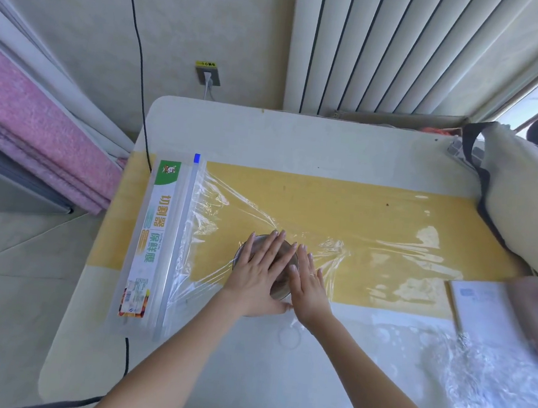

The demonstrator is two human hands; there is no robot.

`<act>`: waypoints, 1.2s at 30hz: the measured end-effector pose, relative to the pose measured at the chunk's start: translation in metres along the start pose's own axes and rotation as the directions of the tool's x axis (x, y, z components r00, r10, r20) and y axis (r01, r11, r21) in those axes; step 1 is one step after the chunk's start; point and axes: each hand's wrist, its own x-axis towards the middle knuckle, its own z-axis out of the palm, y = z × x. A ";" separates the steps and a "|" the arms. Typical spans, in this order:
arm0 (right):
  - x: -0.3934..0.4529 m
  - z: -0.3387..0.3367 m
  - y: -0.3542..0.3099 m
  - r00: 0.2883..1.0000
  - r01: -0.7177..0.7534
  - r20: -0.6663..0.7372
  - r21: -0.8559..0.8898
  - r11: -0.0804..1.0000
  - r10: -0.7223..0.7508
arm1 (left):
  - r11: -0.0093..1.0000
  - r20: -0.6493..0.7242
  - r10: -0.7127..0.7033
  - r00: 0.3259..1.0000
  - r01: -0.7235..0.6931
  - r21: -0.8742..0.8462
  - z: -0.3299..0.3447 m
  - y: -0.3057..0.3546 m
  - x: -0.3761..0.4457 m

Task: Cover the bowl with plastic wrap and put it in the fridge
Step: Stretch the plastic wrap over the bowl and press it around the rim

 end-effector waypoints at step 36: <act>-0.001 -0.027 -0.050 0.979 -0.081 -0.078 0.702 0.707 0.189 | 0.934 0.098 0.268 0.958 -0.283 0.218 -0.089 -0.004 0.003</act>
